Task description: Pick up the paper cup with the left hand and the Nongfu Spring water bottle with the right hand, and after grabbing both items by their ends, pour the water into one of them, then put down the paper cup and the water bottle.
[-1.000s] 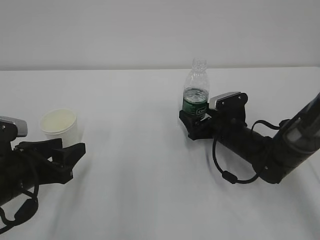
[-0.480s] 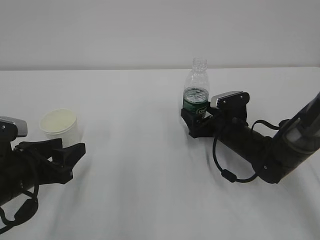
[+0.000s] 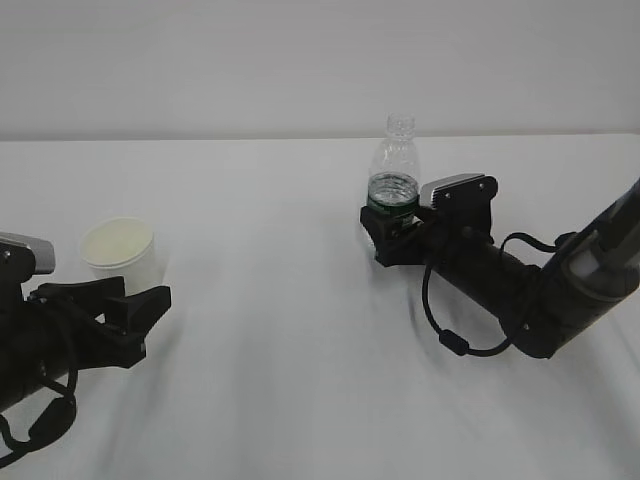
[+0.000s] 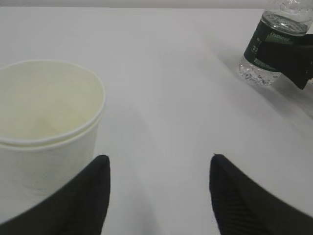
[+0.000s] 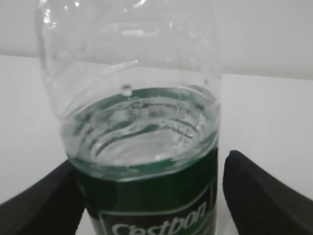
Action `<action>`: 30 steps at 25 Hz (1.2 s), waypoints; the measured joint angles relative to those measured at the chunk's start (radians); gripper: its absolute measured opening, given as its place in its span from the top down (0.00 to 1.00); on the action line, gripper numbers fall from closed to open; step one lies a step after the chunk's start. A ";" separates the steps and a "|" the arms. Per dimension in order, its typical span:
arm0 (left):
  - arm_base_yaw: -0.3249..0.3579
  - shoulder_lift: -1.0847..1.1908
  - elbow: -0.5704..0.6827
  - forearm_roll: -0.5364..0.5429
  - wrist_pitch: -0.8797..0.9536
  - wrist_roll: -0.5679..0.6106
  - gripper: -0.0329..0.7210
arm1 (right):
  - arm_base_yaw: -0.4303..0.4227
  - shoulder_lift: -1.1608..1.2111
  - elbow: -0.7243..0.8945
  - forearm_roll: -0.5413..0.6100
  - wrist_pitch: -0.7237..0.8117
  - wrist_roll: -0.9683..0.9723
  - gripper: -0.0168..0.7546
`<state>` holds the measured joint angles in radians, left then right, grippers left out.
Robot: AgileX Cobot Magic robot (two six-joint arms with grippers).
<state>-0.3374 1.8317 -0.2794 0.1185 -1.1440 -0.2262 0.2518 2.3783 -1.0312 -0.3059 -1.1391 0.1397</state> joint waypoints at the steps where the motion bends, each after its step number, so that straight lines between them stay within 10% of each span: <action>1: 0.000 0.000 0.000 0.000 0.000 0.000 0.35 | 0.000 0.000 0.000 0.000 0.000 0.000 0.16; 30: 0.000 0.000 0.000 0.002 0.000 0.002 0.35 | 0.001 0.000 0.000 -0.002 -0.001 -0.010 0.31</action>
<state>-0.3374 1.8317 -0.2794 0.1209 -1.1440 -0.2243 0.2527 2.3783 -1.0312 -0.3077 -1.1400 0.1297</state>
